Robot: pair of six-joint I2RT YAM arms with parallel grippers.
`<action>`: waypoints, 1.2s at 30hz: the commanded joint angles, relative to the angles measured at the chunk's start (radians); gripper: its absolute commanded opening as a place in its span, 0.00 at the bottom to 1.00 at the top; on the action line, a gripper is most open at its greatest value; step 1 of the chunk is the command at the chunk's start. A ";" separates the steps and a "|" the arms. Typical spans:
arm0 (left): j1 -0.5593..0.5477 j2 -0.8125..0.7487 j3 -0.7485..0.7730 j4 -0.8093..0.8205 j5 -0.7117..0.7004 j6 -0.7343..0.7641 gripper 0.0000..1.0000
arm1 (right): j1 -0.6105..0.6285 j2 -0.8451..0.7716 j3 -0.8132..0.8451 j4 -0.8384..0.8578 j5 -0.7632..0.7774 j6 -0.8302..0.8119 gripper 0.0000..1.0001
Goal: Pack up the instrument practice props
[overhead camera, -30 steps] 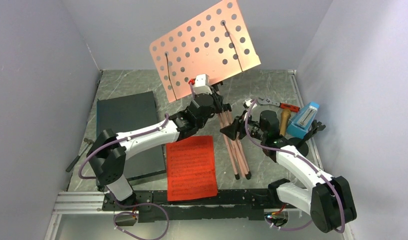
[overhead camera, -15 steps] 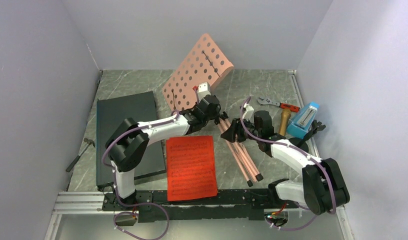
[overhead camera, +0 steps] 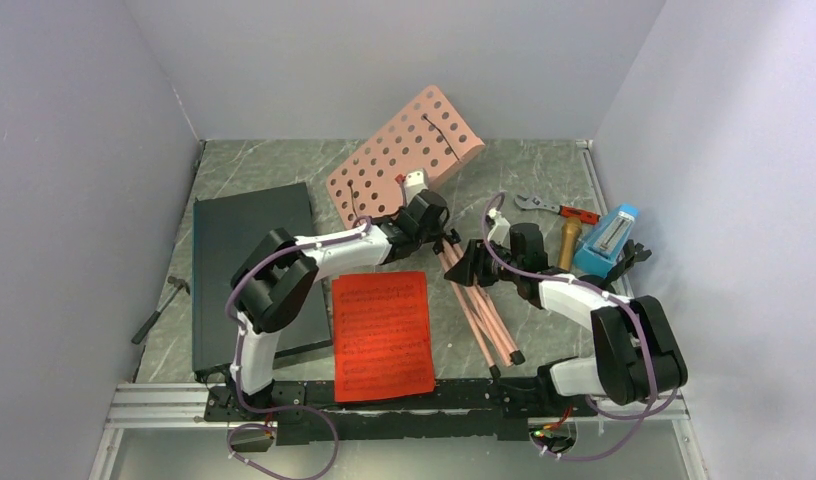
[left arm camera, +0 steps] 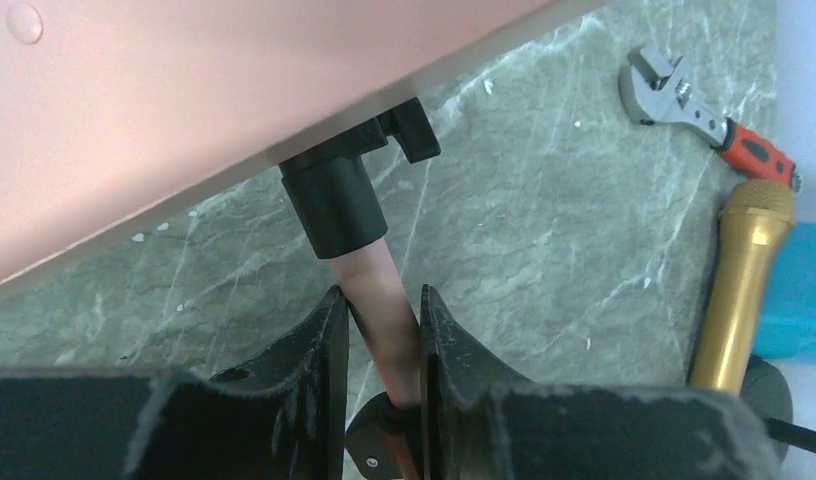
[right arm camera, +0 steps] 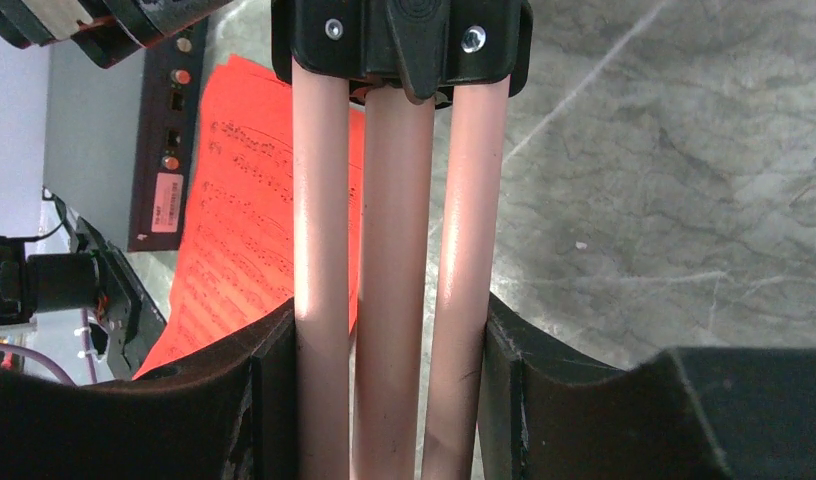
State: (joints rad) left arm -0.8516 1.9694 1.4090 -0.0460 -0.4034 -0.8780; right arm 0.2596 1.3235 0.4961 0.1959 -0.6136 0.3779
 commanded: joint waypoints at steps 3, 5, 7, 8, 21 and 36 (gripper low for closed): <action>0.029 0.023 0.084 0.048 -0.026 0.057 0.03 | -0.033 0.014 -0.004 0.072 -0.004 -0.040 0.19; 0.030 0.034 0.080 0.048 -0.017 0.049 0.03 | -0.036 0.025 -0.007 0.069 0.007 -0.048 0.27; 0.029 0.045 0.083 0.048 -0.007 0.042 0.03 | -0.038 0.034 -0.006 0.059 0.018 -0.054 0.35; 0.030 0.051 0.085 0.048 -0.002 0.041 0.03 | -0.039 0.039 -0.006 0.054 0.022 -0.057 0.39; 0.037 0.075 0.082 0.048 0.025 0.042 0.05 | -0.084 -0.038 -0.004 -0.062 0.141 -0.052 0.80; 0.037 -0.003 0.052 0.080 0.059 0.029 0.38 | -0.107 -0.504 0.035 -0.272 0.496 -0.066 1.00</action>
State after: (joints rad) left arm -0.8101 2.0956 1.4418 -0.0948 -0.3450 -0.8394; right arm 0.1562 0.9222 0.4824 -0.0158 -0.2680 0.3317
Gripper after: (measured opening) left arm 0.339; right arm 0.994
